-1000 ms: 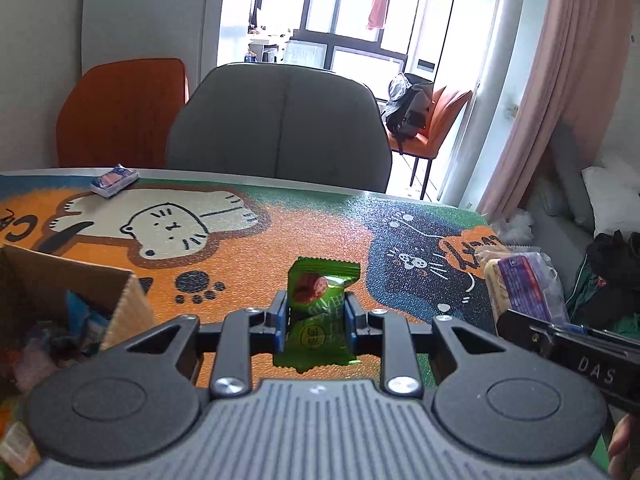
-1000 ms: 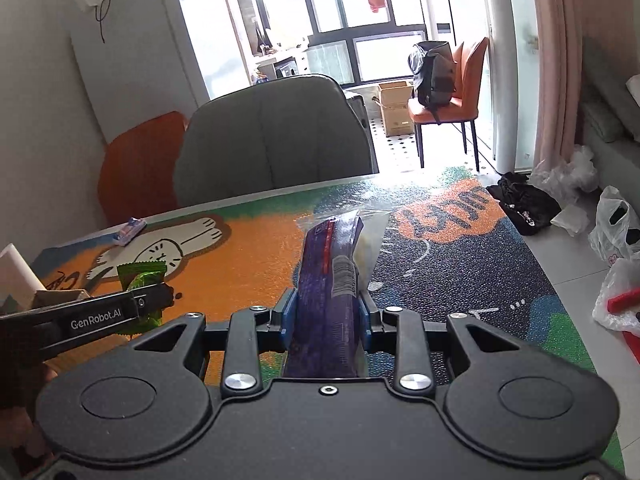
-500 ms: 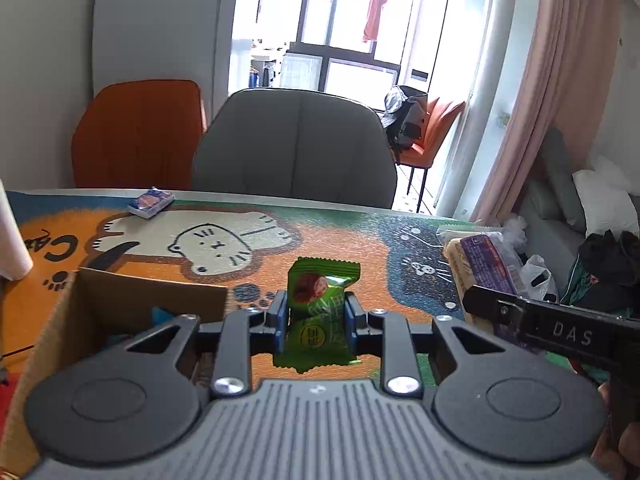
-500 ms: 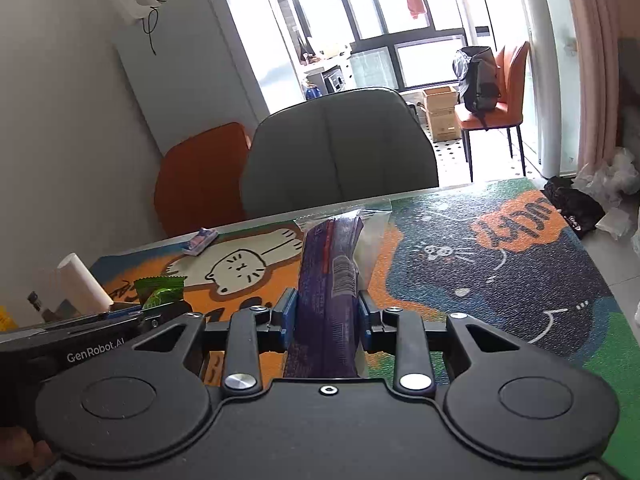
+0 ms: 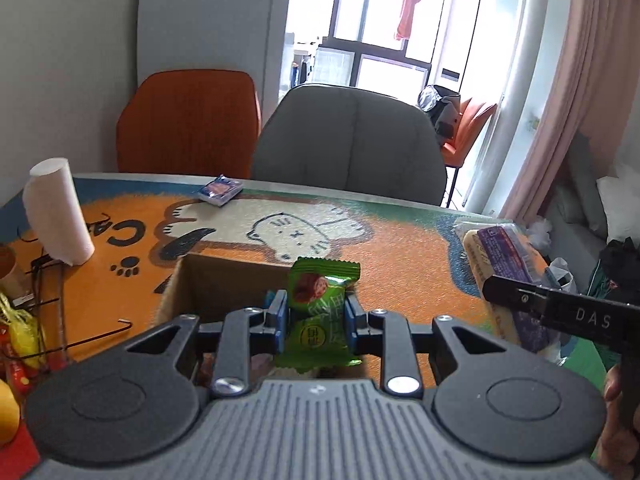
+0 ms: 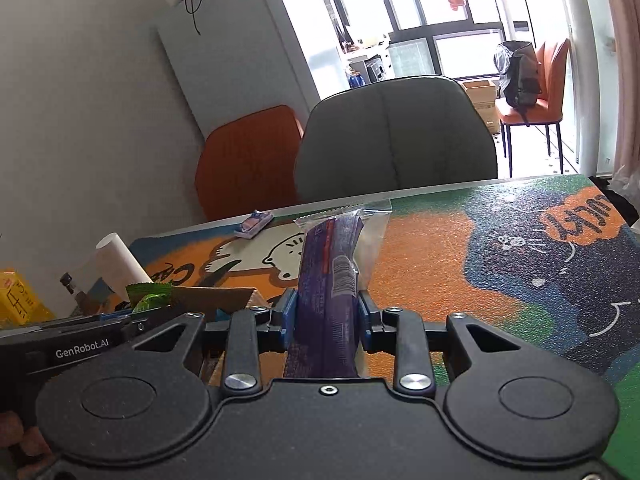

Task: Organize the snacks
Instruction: 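Carry both packs over the box and open both grippers to drop them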

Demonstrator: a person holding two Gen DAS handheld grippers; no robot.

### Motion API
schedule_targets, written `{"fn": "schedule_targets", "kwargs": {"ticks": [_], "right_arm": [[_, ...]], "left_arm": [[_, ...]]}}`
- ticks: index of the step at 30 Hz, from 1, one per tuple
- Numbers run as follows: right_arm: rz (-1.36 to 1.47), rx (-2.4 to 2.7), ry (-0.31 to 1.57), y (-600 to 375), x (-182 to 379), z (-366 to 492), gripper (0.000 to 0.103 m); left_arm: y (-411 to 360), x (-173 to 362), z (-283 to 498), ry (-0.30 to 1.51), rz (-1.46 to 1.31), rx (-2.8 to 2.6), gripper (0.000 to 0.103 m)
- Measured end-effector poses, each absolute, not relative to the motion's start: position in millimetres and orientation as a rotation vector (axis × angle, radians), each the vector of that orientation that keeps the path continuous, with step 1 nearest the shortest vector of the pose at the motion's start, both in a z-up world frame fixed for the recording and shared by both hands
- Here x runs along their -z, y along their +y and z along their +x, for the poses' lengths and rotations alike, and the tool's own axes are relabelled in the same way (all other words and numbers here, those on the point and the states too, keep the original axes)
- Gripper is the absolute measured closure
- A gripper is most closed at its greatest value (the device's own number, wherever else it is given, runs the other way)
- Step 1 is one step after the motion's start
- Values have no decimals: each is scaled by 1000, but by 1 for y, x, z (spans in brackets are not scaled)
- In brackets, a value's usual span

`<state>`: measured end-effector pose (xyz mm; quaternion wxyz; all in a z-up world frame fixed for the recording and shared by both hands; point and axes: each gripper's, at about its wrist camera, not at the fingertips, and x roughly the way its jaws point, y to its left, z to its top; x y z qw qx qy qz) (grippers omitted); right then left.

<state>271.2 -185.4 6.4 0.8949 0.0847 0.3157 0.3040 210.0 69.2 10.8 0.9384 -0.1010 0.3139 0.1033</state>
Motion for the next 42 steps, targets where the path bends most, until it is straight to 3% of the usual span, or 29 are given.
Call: {"fn": "schedule_targets", "kwargs": {"ticks": [14,19,26,28,30,33,42], "right_arm": [[139,-731,645,-129,-18,243,73],[135,-754,655,-115,-19,235,73],[154,-767,675,-100,-17,227,73],[184,-763,683,-100,-17,226,68],[195,-741,685,-102,-18,226,55],[193,-727,673,-106,-19,223,54],[181,-682,669,-131,-18,219,47]], "left_arm": [[117,-1,177,665,-262,-287,76],[124,0,168,660,-279,-281,69],[131,0,157,647,-280,-286,54],[131,0,156,646,-277,-280,49],[131,1,154,645,-276,-276,39],[131,3,153,648,-273,-268,28],[121,4,151,656,-275,-263,16]]}}
